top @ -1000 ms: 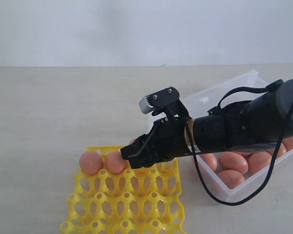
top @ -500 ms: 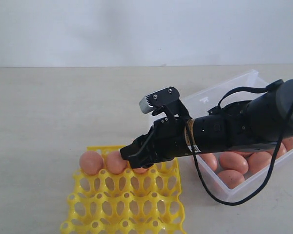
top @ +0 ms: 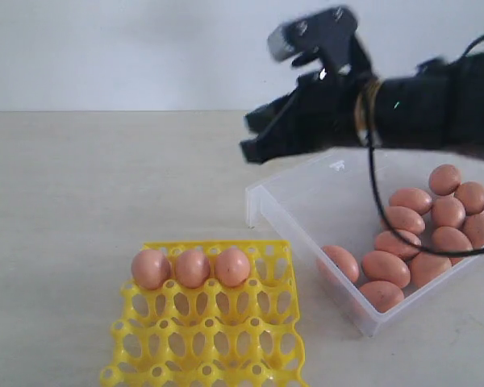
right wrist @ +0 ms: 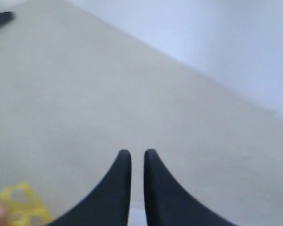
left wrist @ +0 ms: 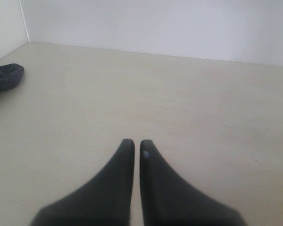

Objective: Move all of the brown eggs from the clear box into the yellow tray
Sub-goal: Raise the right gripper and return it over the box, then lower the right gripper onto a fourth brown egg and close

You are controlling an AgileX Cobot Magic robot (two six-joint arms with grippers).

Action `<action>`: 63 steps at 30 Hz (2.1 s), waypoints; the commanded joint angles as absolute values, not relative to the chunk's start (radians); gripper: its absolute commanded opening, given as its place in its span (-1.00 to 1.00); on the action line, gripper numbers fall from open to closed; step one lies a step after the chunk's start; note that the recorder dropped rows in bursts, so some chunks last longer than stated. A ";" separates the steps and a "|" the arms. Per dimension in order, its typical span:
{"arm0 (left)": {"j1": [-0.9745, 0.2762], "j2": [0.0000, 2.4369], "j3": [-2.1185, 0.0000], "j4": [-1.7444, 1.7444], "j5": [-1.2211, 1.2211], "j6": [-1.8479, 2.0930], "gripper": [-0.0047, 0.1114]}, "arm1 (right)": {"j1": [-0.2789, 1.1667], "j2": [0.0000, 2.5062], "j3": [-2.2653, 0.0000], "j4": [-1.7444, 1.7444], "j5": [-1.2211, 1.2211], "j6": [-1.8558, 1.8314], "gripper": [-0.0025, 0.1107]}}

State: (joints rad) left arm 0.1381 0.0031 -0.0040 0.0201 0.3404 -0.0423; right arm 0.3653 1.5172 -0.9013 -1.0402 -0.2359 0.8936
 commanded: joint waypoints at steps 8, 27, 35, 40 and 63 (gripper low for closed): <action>0.129 0.000 0.000 0.020 0.337 -0.038 -0.85 | 0.058 1.368 -1.139 -0.961 0.772 0.543 -0.96; 0.129 0.000 0.000 0.020 0.337 -0.038 -0.85 | 0.090 1.807 -1.455 0.373 1.221 -0.592 -0.96; 0.129 0.000 0.000 0.020 0.337 -0.038 -0.85 | 0.150 1.910 -1.455 0.238 1.207 -0.563 -0.41; 0.129 0.000 0.000 0.020 0.337 -0.038 -0.85 | 0.150 1.938 -1.455 0.263 1.167 -0.494 -0.05; 0.129 0.000 0.000 0.020 0.337 -0.038 -0.85 | 0.150 1.990 -1.455 0.346 1.164 -0.498 -0.05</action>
